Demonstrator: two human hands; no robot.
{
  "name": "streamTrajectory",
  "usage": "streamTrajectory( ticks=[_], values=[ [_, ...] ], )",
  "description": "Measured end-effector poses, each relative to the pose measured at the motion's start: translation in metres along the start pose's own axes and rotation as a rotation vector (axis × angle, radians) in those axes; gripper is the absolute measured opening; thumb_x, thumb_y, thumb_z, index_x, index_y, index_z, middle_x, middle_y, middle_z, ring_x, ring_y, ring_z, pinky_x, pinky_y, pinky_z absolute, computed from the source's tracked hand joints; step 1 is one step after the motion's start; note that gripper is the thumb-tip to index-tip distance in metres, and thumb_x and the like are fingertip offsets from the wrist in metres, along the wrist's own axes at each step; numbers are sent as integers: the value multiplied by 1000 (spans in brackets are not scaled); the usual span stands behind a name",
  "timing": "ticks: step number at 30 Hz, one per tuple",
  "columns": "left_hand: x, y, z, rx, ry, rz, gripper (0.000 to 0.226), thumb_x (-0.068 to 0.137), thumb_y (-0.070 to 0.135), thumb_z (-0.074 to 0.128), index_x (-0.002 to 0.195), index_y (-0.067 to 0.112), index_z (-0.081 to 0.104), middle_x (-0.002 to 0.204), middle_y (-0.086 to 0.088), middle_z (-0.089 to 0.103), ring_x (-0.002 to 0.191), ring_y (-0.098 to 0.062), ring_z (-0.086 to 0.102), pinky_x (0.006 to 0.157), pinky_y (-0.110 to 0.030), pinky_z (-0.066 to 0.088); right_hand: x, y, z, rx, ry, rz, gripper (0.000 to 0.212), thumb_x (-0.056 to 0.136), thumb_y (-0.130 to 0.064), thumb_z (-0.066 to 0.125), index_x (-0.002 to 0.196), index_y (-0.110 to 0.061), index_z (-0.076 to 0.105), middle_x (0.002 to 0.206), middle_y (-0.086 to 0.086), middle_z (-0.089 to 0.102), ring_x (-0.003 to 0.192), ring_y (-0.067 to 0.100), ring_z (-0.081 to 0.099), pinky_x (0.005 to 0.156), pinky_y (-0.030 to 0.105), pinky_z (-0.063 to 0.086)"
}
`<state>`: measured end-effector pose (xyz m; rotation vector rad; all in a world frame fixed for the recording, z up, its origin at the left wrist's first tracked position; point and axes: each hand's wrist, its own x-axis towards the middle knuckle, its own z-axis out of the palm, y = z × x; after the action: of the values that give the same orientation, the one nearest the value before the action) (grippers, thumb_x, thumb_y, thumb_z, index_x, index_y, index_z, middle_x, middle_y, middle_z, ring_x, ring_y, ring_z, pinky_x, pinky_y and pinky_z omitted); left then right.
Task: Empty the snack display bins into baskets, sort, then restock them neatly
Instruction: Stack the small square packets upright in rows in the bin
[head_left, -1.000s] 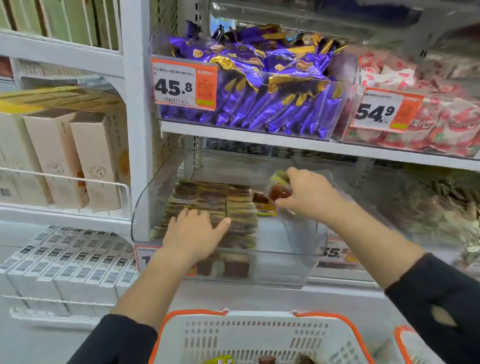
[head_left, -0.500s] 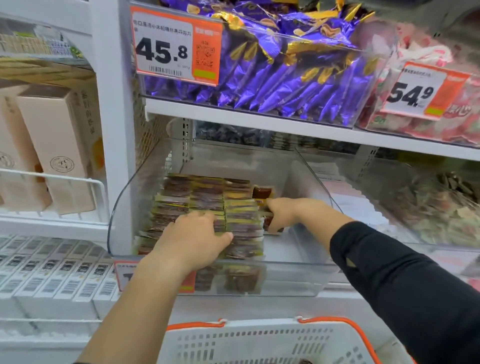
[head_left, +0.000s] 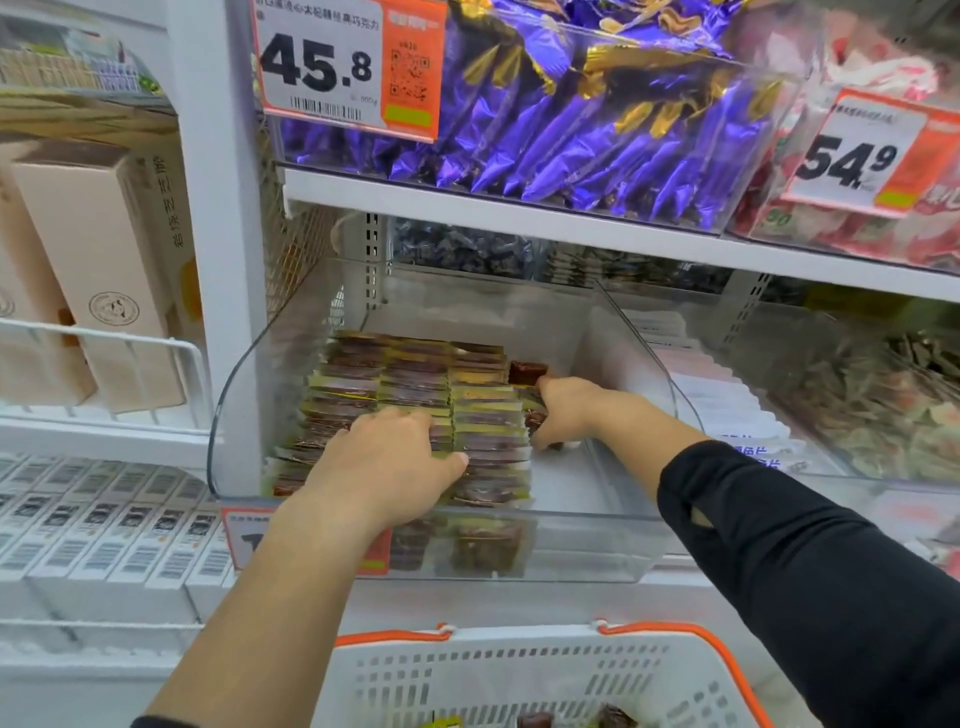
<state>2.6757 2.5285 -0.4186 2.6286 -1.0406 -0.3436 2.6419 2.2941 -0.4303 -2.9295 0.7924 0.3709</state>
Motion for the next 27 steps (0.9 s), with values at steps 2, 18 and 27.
streamTrajectory(
  ticks=[2, 18, 27],
  values=[
    [0, 0, 0, 1, -4, -1, 63, 93, 61, 42, 143, 22, 39, 147, -4, 40, 132, -27, 39, 105, -41, 38, 0, 2, 1, 30, -1, -4, 46, 80, -29, 72, 112, -14, 41, 107, 8, 55, 96, 26, 56, 82, 37, 52],
    [1, 0, 1, 0, 7, 4, 63, 93, 61, 42, 144, 24, 37, 149, -4, 37, 134, -27, 37, 108, -42, 36, 30, 1, 2, 142, 395, 145, 62, 90, -7, 56, 145, -5, 28, 139, 23, 37, 123, 39, 46, 100, 39, 42],
    [-1, 1, 1, 11, 12, 5, 63, 94, 61, 41, 145, 25, 36, 150, -3, 37, 135, -26, 37, 107, -41, 37, 37, -3, 11, 164, 277, 138, 79, 95, 0, 45, 154, -33, 4, 159, 23, -3, 142, 42, 22, 107, 40, 39]
  ],
)
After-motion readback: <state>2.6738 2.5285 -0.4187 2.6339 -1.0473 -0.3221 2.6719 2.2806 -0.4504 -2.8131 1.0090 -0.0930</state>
